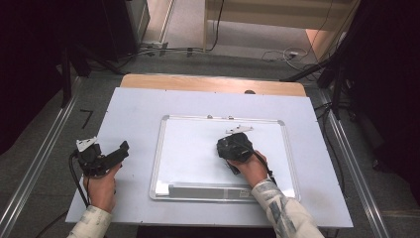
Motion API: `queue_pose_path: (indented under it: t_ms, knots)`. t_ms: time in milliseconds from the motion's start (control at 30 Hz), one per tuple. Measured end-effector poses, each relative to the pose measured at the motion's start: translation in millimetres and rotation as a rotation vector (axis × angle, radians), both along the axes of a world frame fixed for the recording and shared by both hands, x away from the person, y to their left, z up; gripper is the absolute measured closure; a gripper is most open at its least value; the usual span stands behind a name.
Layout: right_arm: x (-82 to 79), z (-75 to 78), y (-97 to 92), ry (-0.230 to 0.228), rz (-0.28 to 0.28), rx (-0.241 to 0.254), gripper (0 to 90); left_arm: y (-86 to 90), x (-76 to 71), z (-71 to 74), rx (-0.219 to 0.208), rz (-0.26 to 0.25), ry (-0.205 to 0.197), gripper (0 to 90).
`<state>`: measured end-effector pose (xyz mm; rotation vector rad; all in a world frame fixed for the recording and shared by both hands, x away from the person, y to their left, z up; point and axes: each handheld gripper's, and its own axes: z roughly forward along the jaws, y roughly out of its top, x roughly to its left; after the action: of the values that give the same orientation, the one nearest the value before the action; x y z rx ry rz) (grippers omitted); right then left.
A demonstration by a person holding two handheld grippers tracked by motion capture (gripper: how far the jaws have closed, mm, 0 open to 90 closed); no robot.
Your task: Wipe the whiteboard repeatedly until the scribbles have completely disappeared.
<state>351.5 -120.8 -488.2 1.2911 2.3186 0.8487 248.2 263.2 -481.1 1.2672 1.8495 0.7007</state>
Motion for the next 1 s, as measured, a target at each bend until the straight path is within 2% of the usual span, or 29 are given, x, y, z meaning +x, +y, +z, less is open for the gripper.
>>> queue_pose_path:
  t_ms: [200, 600, 767, 867, 1000]
  knots:
    - [-7.4, -0.5, 17.1, 0.002, 0.036, 0.002, 38.1, 0.0, 0.0, 0.2, -0.001, -0.002, -0.001, 5.3]
    - [-17.3, -0.9, 38.7, 0.003, 0.102, -0.005, 38.1, 0.4, 0.1, 0.1, -0.002, -0.001, 0.001, 5.3]
    - [-14.4, -0.5, 34.8, 0.007, 0.112, 0.000, 38.0, 1.2, -1.3, 0.6, -0.001, -0.003, -0.002, 5.3]
    - [-8.8, -0.1, 26.0, 0.006, 0.088, -0.004, 38.1, 2.4, -1.9, 0.0, -0.005, 0.001, -0.001, 5.3]
    - [2.4, 0.4, 5.1, 0.005, 0.031, -0.005, 38.0, 2.6, -2.4, 0.2, -0.007, 0.003, -0.002, 5.4]
